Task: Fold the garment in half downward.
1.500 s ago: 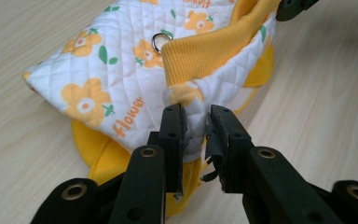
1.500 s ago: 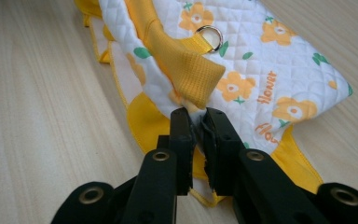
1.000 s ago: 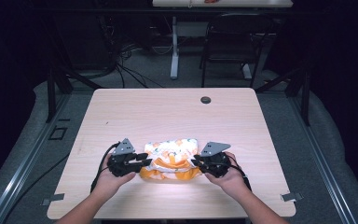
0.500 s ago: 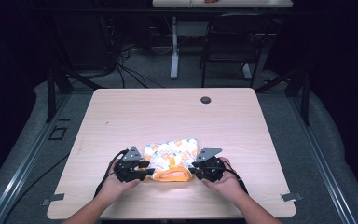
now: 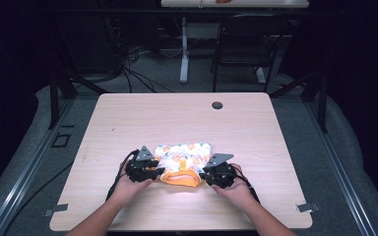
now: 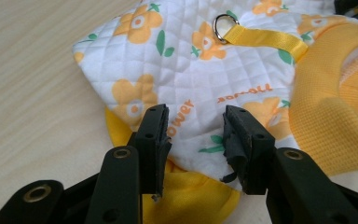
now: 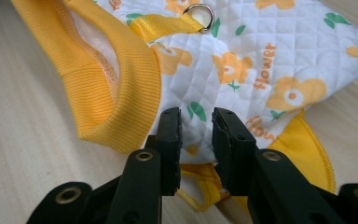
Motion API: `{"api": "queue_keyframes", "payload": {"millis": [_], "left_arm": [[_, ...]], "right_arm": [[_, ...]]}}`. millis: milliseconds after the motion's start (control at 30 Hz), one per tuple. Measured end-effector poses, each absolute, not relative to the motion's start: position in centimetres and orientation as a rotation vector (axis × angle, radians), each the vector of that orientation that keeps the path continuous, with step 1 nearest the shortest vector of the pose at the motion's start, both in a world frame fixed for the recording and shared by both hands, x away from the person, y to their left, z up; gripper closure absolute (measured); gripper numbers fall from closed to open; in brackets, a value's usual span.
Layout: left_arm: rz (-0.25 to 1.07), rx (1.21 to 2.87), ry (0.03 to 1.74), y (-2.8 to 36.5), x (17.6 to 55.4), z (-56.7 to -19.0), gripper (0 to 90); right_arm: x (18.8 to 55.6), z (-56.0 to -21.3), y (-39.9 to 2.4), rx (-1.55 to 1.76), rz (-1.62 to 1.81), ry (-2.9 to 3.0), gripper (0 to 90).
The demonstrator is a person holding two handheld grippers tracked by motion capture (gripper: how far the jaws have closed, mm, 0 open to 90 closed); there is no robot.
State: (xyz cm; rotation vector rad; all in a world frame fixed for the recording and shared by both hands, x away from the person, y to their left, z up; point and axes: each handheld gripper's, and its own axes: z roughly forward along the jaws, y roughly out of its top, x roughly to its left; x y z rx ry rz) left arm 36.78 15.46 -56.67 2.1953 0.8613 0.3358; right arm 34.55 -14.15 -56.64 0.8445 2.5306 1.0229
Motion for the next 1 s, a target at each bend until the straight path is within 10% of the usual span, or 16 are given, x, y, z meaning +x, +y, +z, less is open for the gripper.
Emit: {"api": "queue_keyframes", "payload": {"millis": [1000], "left_arm": [[0.350,2.090,0.895,15.4,37.4,-56.0,57.9]], "right_arm": [[36.2,-55.8,-14.4,0.904,1.038,2.488,69.9]]}}
